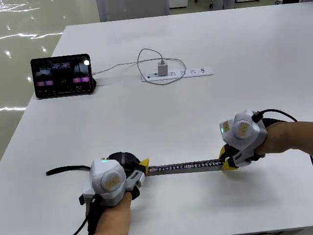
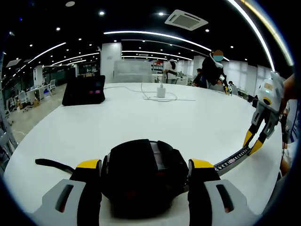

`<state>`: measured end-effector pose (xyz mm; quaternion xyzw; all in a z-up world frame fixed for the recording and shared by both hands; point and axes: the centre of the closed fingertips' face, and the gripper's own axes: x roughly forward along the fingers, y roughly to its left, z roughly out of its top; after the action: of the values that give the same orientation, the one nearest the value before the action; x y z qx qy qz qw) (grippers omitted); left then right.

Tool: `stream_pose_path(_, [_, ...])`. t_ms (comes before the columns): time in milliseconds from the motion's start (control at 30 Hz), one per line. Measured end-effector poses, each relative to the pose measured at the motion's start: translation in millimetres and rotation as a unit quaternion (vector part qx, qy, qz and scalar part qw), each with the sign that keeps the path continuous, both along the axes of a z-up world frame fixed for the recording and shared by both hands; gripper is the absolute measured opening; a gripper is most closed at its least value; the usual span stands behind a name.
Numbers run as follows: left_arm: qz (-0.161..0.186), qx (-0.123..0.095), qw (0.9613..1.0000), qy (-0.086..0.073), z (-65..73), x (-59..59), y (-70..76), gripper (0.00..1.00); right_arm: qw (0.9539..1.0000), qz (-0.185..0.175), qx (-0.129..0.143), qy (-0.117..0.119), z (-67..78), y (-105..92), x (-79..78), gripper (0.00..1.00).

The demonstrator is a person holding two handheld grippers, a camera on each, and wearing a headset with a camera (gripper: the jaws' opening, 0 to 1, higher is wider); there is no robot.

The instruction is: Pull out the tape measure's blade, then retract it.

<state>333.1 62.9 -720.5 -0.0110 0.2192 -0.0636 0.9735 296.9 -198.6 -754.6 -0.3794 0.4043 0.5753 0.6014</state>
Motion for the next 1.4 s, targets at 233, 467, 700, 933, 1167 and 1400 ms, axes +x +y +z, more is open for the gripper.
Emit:
stream_pose_path(233, [0.005,-0.018,0.9998,0.009,1.4,0.4,1.7,0.69,0.9999,-0.012,0.000,0.001,0.7,1.0,-0.3,0.11])
stream_pose_path(467, [0.002,-0.021,0.9997,0.010,1.7,-0.8,1.4,0.67,0.9996,-0.026,0.002,0.007,1.0,0.8,0.9,0.10])
stream_pose_path(700, [-0.002,-0.018,0.9996,0.023,-0.4,-0.1,2.2,0.66,0.9996,-0.024,-0.012,0.011,0.5,4.0,2.2,0.09])
stream_pose_path(933, [-0.004,-0.019,0.9994,0.028,-1.7,-1.0,1.8,0.66,0.9993,-0.027,-0.025,0.011,0.0,3.5,2.5,0.10])
stream_pose_path(1167, [-0.007,-0.016,0.9995,0.028,-2.2,-2.1,1.7,0.66,0.9996,-0.015,-0.020,0.010,-0.2,5.3,1.2,0.10])
stream_pose_path(1400, [-0.004,-0.029,0.9990,0.035,-4.9,-3.9,1.2,0.67,0.9993,-0.029,-0.019,0.014,0.8,7.1,1.2,0.10])
